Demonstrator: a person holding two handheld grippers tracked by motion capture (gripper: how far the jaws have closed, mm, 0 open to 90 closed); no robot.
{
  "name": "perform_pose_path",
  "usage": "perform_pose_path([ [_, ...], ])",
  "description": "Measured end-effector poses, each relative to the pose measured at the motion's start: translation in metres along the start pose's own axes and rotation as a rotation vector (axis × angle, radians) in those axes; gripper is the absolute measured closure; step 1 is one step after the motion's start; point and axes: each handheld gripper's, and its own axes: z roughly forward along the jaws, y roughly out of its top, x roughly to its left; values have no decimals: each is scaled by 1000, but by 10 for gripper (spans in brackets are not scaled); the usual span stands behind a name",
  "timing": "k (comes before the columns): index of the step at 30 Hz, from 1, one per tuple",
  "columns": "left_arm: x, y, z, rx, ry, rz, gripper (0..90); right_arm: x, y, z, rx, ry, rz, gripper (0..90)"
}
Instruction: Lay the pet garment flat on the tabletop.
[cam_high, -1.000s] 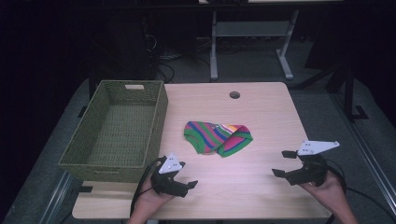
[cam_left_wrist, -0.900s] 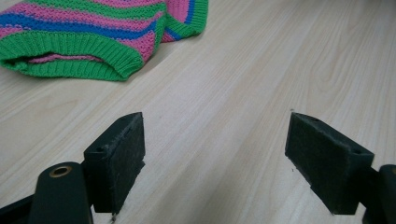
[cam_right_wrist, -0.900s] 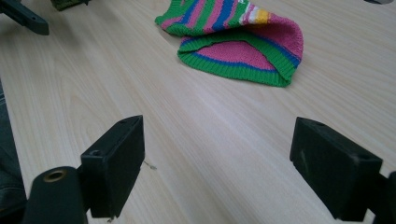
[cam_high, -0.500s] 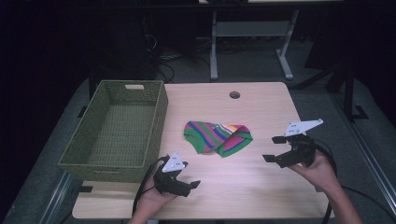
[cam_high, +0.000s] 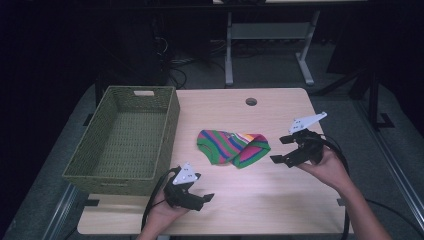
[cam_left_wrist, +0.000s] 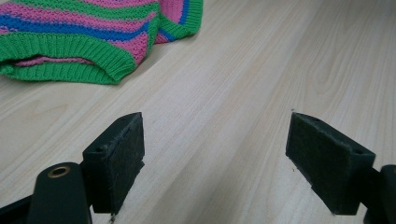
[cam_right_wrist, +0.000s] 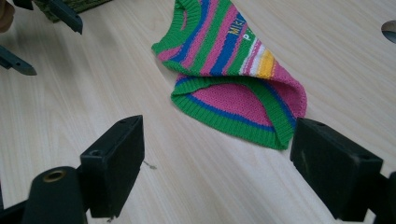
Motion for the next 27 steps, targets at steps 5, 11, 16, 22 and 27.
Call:
perform_pose_path([
  [5, 1, 0, -1, -5, -2, -8, 191, -6, 12, 4, 7, 3, 3, 174],
  [11, 1, 0, -2, -20, 2, -19, 189, -9, 20, 8, 18, 5, 5, 175],
  [16, 2, -1, -3, -22, 2, -25, 185, -12, 30, 19, 47, 9, -3, 174],
  [22, 3, -1, -3, -21, 1, -23, 185, -14, 40, 33, 71, 25, -8, 175],
  [27, 4, -1, -4, -24, 0, -21, 186, -16, 47, 42, 82, 33, -11, 175],
])
